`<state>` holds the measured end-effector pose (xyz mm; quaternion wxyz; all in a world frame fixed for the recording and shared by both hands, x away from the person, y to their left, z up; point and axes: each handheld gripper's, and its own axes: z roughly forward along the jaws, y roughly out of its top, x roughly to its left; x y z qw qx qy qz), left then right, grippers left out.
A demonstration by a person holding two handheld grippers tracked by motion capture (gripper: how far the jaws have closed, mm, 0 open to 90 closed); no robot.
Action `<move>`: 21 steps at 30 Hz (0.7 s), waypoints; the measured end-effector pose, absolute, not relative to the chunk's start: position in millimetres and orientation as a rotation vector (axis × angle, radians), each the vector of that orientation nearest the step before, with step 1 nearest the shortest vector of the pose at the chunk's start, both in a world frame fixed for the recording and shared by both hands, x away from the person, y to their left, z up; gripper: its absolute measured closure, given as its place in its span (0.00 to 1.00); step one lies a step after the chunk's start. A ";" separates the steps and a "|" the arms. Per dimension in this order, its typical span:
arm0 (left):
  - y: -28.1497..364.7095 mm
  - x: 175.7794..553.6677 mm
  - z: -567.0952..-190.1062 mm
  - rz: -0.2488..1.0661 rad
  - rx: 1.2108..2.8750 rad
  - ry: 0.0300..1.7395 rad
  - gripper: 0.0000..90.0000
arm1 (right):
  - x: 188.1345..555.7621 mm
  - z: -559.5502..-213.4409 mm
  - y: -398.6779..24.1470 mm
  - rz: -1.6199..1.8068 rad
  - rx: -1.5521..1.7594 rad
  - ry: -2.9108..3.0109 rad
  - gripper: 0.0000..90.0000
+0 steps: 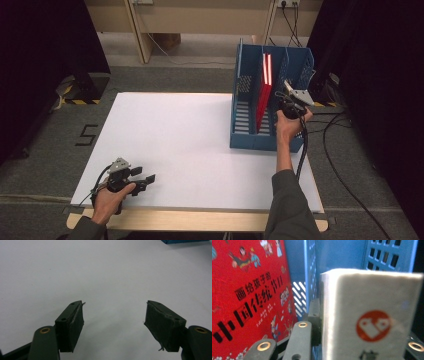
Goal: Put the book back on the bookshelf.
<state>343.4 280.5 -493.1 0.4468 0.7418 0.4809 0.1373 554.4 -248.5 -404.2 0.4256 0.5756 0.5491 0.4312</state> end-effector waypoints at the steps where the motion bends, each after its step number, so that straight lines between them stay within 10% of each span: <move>1: 280.6 343.4 -493.3 0.339 1.834 1.190 0.34 | 554.9 -405.3 -248.3 1.075 1.442 1.372 0.84; 21: 279.6 343.3 -493.2 0.341 1.836 1.188 0.34 | 553.6 -402.7 -250.4 1.051 1.515 1.421 0.81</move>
